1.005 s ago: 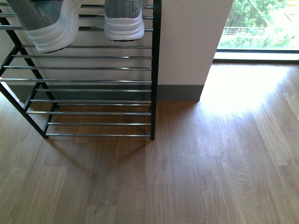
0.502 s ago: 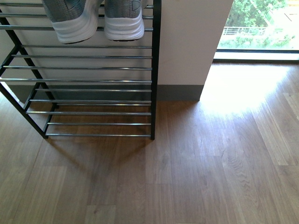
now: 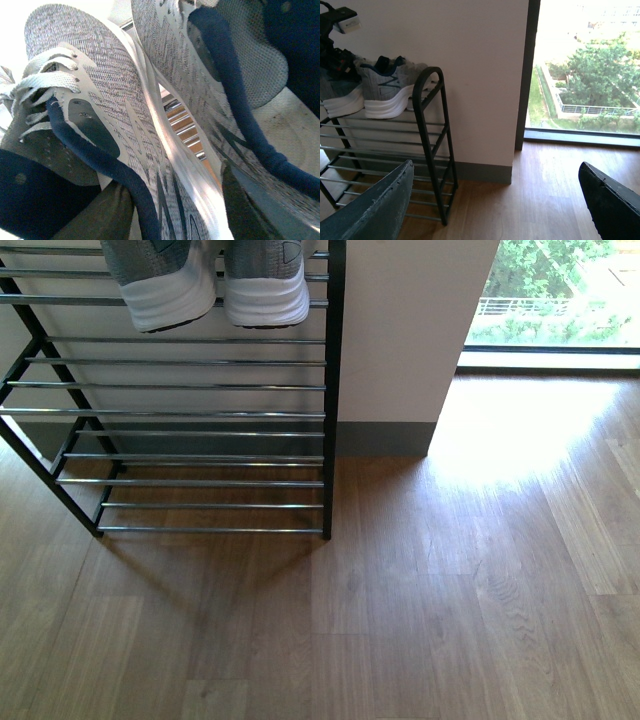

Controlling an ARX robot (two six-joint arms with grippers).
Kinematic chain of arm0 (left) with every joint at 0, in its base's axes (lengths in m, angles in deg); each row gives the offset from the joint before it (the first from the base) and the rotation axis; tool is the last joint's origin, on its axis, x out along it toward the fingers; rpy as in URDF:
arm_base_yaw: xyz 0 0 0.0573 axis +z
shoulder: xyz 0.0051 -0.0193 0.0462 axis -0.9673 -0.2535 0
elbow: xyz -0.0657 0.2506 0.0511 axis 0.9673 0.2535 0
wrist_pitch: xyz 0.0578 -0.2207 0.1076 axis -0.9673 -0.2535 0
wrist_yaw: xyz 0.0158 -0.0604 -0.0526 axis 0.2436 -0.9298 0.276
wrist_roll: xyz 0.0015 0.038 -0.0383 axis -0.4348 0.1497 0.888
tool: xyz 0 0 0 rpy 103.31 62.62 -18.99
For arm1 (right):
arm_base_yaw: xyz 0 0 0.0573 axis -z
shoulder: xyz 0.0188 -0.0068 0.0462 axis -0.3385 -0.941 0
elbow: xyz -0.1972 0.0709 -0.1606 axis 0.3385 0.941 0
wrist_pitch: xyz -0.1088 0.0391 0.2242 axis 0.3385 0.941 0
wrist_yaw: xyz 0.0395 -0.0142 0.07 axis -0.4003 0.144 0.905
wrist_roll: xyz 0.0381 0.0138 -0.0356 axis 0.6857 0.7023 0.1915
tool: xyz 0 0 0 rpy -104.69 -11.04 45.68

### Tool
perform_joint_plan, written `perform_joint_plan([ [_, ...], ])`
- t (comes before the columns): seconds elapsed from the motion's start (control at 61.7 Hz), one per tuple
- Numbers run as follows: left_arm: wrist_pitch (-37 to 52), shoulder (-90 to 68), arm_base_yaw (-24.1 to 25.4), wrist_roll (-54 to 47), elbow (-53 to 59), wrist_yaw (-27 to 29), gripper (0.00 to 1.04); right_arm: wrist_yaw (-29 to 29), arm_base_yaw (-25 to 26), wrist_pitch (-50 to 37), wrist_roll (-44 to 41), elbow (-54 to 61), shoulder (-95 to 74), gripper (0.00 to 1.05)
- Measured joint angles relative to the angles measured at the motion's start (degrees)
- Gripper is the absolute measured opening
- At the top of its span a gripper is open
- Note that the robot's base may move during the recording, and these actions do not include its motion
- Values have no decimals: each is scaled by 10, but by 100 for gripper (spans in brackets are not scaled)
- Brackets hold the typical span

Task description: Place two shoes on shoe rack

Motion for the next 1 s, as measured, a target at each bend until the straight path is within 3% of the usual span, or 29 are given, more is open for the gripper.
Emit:
perform_joint_plan([
  [0.243,82,111,-18,13,96,30,97,0,0,0,0,0,0,96],
  [0.389,138,186,-24,35,176,71,96,0,0,0,0,0,0,96],
  [0.664,274,428,-87,45,421,244,95,1,0,0,0,0,0,96],
  [0.843,245,553,-107,115,536,332,95,1,0,0,0,0,0,96],
  [1.005,205,640,-124,201,599,366,95,1,0,0,0,0,0,96],
])
